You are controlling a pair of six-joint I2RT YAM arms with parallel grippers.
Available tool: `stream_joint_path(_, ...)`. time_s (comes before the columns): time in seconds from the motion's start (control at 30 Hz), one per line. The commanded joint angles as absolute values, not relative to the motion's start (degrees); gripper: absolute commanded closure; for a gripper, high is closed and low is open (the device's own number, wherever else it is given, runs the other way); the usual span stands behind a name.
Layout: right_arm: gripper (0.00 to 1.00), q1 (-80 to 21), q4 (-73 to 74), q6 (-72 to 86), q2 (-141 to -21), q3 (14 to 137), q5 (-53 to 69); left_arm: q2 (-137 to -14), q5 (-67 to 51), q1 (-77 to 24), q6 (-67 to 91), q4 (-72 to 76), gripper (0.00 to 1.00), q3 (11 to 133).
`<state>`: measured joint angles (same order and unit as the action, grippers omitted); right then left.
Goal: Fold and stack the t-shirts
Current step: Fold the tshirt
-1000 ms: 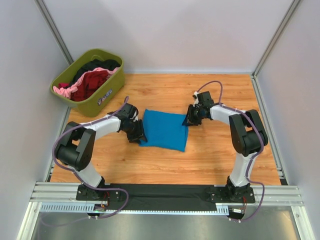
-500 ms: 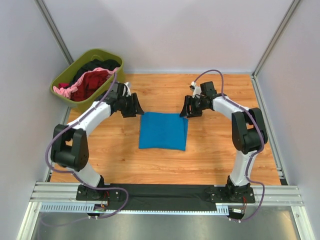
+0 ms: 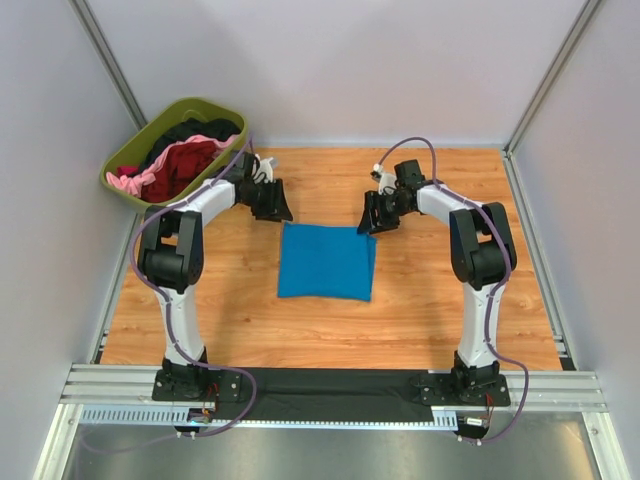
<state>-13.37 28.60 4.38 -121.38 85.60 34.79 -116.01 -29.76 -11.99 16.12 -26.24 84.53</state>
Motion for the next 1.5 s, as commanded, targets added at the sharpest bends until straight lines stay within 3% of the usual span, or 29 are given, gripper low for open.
stream_joint_path(0.0,0.48,-12.66,28.48,1.67,-122.25,88.85,37.00,-118.03,-34.63,-11.69,11.87,-26.10,0.48,87.71)
stream_joint_path(0.47,0.58,-12.74,25.23,3.07,-122.61,89.03,40.69,-118.57,-38.50,-11.69,10.55,-26.28,0.57,88.15)
stream_joint_path(0.57,0.65,-12.66,24.96,3.25,-121.99,88.42,40.17,-118.65,-38.85,-11.69,10.11,-27.07,0.67,88.50)
stream_joint_path(0.67,0.87,-12.66,24.52,3.25,-120.94,87.72,39.20,-118.48,-39.29,-11.69,10.19,-27.42,0.89,88.42)
stream_joint_path(0.77,1.00,-12.83,24.17,3.34,-119.19,87.02,38.23,-118.04,-39.20,-11.69,10.55,-27.95,1.00,88.50)
stream_joint_path(1.17,1.00,-14.15,24.78,5.71,-107.50,81.66,36.65,-108.11,-37.35,-12.04,13.62,-29.18,1.00,84.73)
stream_joint_path(1.47,1.00,-17.40,24.00,10.63,-92.56,69.80,32.35,-97.83,-37.26,-12.48,13.36,-31.82,1.00,78.32)
